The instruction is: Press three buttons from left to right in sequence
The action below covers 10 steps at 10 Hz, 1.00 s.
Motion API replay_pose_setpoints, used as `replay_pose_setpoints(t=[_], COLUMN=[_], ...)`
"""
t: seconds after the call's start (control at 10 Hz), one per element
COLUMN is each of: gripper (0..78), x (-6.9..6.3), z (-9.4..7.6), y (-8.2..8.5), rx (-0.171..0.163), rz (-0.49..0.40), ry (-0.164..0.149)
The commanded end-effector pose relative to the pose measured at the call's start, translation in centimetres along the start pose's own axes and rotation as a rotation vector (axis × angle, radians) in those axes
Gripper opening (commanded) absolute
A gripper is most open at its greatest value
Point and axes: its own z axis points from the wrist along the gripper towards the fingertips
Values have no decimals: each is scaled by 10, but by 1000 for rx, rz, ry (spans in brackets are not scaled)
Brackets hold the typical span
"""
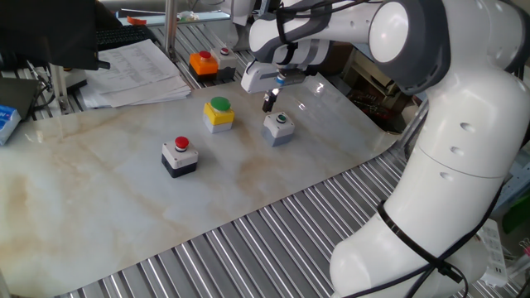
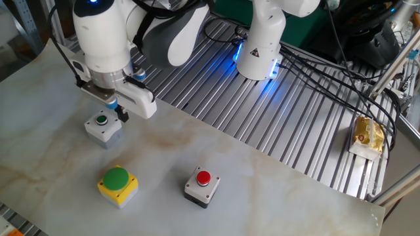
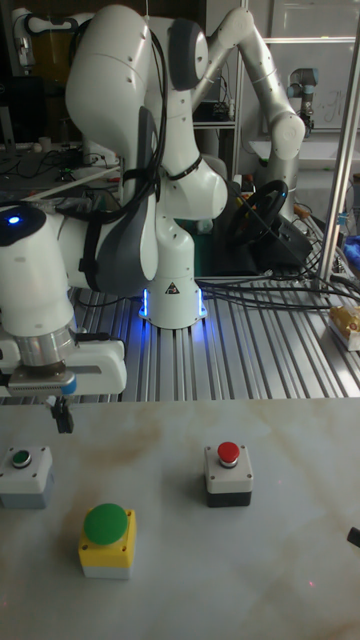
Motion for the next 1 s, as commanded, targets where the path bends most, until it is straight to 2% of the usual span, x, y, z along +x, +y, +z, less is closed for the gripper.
replay_pose_setpoints(t=[0.1, 0.3, 0.4, 1.0], gripper=[11, 11, 11, 11], x=[-5, -4, -3, -11], z=[22, 25, 26, 15], y=[50, 68, 72, 68], rx=[-5, 9, 13, 29], rz=[77, 113, 122, 82], ry=[-39, -44, -47, -46])
